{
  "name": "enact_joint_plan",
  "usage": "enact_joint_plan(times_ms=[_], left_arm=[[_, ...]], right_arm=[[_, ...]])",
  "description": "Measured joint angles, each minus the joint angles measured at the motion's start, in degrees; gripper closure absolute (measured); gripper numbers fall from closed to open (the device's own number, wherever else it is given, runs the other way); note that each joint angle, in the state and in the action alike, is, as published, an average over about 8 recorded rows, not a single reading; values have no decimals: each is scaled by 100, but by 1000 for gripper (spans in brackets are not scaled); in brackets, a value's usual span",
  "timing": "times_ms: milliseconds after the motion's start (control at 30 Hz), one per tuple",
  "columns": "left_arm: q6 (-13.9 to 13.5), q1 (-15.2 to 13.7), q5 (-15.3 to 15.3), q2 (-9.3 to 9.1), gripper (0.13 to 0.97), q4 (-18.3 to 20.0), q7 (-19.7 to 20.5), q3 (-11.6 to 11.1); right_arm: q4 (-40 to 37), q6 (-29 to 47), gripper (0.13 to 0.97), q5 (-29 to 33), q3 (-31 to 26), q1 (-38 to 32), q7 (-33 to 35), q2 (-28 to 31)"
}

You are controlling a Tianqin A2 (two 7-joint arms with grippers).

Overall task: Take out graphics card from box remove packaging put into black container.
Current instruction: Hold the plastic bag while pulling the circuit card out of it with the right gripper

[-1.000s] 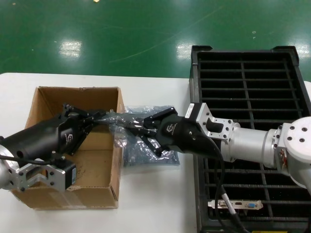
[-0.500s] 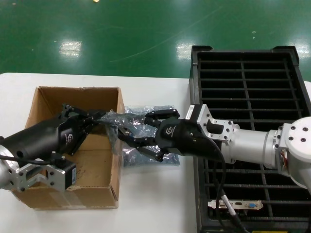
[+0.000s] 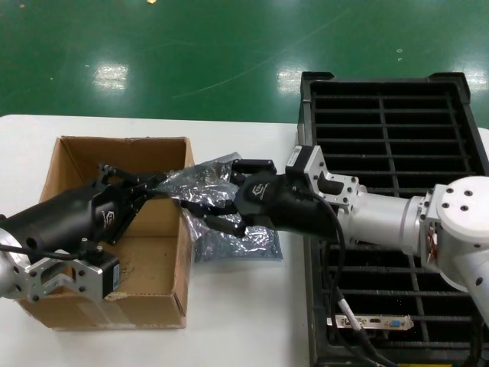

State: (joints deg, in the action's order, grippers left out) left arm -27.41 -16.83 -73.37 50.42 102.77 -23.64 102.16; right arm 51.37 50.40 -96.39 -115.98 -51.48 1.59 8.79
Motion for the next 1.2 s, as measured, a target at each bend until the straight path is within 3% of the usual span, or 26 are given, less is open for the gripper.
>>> enact_joint_plan(times_ms=[367, 633, 933, 1200], left_arm=[[0, 0, 0, 0, 957, 0, 0, 0], [0, 0, 0, 0, 957, 0, 0, 0], [0, 0, 0, 0, 957, 0, 0, 0], [0, 0, 0, 0, 958, 1, 0, 0]], right_arm=[[-78, 68, 733, -81, 73, -24, -83, -66], [289, 186, 853, -60, 3, 129, -204, 62], [593, 235, 909, -82, -6, 255, -280, 186], [1227, 258, 909, -205, 102, 512, -388, 490]])
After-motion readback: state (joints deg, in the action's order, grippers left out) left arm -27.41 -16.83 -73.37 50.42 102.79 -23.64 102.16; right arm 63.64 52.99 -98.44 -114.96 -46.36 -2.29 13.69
